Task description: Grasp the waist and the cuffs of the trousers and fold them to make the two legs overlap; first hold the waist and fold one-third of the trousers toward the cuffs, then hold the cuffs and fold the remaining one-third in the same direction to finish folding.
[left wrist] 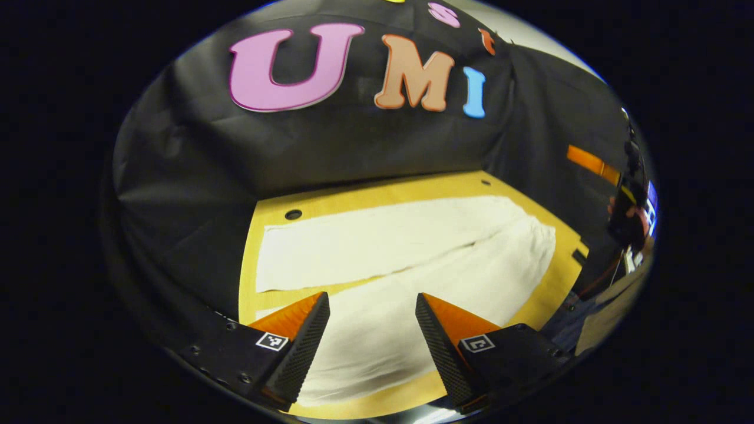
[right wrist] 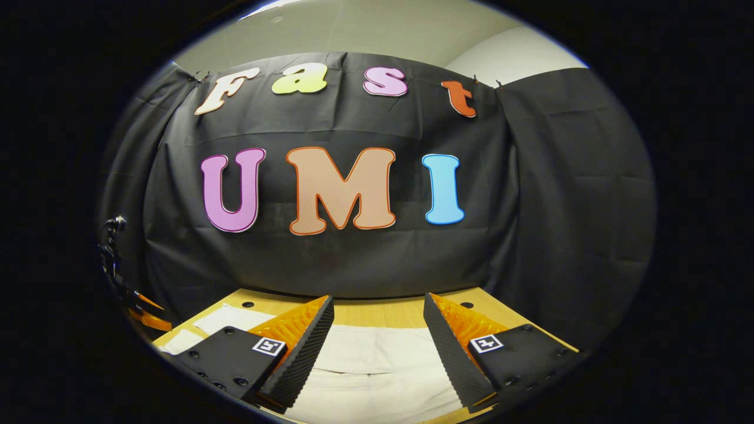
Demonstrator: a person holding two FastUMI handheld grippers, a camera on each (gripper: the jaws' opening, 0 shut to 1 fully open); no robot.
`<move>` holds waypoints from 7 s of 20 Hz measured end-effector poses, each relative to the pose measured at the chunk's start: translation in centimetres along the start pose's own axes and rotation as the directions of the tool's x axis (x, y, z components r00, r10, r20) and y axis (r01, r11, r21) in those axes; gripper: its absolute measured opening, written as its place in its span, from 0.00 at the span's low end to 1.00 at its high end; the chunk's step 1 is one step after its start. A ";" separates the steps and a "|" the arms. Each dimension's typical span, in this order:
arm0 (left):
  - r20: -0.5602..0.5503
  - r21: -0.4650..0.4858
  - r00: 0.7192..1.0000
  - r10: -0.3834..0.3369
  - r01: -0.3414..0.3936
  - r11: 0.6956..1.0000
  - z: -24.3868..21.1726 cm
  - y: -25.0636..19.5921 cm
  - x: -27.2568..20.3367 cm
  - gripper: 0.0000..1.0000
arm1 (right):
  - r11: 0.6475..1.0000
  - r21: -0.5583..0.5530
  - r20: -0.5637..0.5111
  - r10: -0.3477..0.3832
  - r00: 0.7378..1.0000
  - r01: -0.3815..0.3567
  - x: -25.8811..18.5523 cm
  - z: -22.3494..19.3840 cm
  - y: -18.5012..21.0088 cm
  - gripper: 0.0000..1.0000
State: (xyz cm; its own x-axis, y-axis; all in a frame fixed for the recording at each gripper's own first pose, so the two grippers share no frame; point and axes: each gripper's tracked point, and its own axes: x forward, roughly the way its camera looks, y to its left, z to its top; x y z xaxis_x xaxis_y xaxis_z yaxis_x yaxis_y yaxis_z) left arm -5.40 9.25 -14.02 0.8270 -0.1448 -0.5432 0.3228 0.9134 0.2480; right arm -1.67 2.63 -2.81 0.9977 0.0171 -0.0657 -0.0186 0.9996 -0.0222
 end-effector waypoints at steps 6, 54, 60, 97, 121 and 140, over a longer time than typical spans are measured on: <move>-0.313 0.215 0.940 -0.137 0.210 0.954 -8.3 0.0 0.7 0.87 | 0.999 0.011 -0.029 -0.031 0.999 0.032 -0.8 -0.9 -0.7 0.98; -0.662 0.426 0.748 -0.050 0.430 0.796 -18.1 3.1 5.1 0.01 | 0.793 -0.327 -0.490 0.322 0.810 -0.513 0.4 -17.0 -1.9 0.98; -0.665 0.440 0.747 -0.002 0.394 0.807 -18.2 2.9 4.8 0.01 | 0.611 -0.341 -0.739 0.296 0.606 -0.714 -1.5 -24.8 -7.8 0.98; -0.568 0.405 0.816 0.109 0.162 0.900 -18.0 2.7 4.9 0.00 | 0.682 -0.155 -0.967 0.043 0.250 -0.715 -2.3 -33.2 -14.1 0.02; 0.087 -0.347 0.890 0.448 -0.394 0.851 10.3 7.3 10.6 0.00 | 1.000 -0.014 -0.510 -0.006 0.860 -0.001 16.8 -18.7 -10.2 0.00; 0.068 -0.432 0.834 0.548 -0.470 0.769 14.3 13.1 23.6 0.06 | 0.992 0.116 -0.560 0.106 0.821 -0.049 31.1 -25.3 -8.1 0.12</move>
State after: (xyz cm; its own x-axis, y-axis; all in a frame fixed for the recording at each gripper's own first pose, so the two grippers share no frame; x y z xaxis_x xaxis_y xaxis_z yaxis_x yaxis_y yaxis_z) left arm 24.91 12.41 -12.11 0.8978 0.3535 -0.2626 -0.3393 0.9354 0.0992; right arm 27.87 -5.52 -29.94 0.7810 0.1070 -0.6153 -0.0595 0.9935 0.0973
